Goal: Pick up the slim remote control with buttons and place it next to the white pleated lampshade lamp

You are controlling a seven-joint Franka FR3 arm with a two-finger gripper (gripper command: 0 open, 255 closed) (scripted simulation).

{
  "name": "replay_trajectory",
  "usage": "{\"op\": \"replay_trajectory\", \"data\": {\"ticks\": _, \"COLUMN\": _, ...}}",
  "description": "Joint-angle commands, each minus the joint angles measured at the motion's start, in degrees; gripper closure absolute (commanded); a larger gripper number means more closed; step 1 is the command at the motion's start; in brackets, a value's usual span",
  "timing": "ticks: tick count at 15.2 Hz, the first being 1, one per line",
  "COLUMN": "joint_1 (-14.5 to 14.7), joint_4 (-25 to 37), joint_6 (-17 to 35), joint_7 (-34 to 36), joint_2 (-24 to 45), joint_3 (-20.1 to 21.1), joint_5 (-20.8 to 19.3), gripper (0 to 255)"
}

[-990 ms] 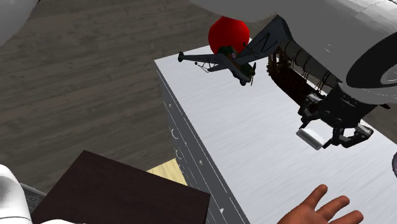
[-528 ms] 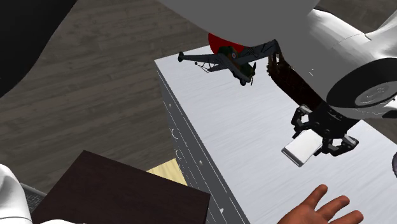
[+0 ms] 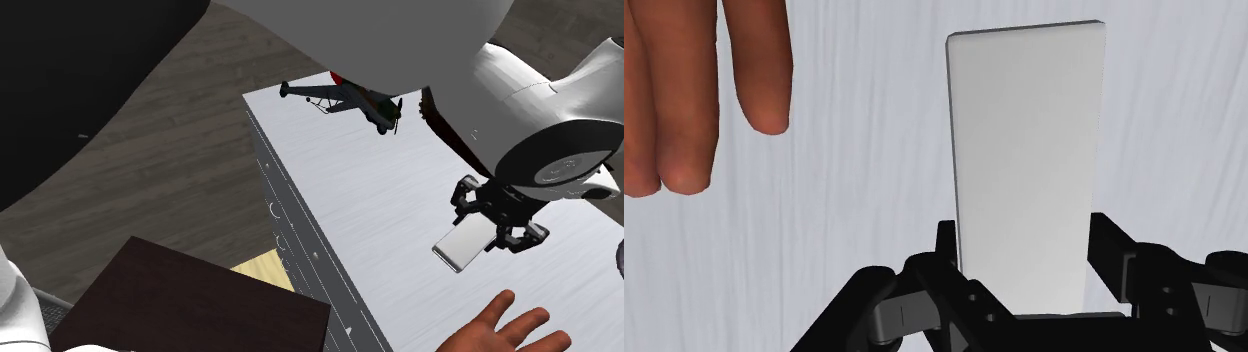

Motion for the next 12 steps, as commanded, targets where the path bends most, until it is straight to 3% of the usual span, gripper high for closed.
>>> {"op": "replay_trajectory", "data": {"ticks": 1, "joint_1": -0.03, "joint_4": 0.02, "joint_6": 0.11, "joint_7": -0.04, "joint_2": 0.15, "joint_3": 0.02, "joint_5": 0.05, "gripper": 255}}
{"op": "replay_trajectory", "data": {"ticks": 4, "joint_1": -0.03, "joint_4": 0.02, "joint_6": 0.11, "joint_7": -0.04, "joint_2": 0.15, "joint_3": 0.02, "joint_5": 0.05, "gripper": 255}}
{"op": "replay_trajectory", "data": {"ticks": 5, "joint_1": -0.03, "joint_4": 0.02, "joint_6": 0.11, "joint_7": -0.04, "joint_2": 0.15, "joint_3": 0.02, "joint_5": 0.06, "gripper": 0}}
{"op": "replay_trajectory", "data": {"ticks": 10, "joint_1": -0.03, "joint_4": 0.02, "joint_6": 0.11, "joint_7": -0.04, "joint_2": 0.16, "joint_3": 0.03, "joint_5": 0.06, "gripper": 0}}
{"op": "replay_trajectory", "data": {"ticks": 12, "joint_1": 0.29, "joint_4": 1.19, "joint_6": -2.99, "joint_7": 0.67, "joint_2": -1.93, "joint_3": -0.53, "joint_5": -1.06, "gripper": 0}}
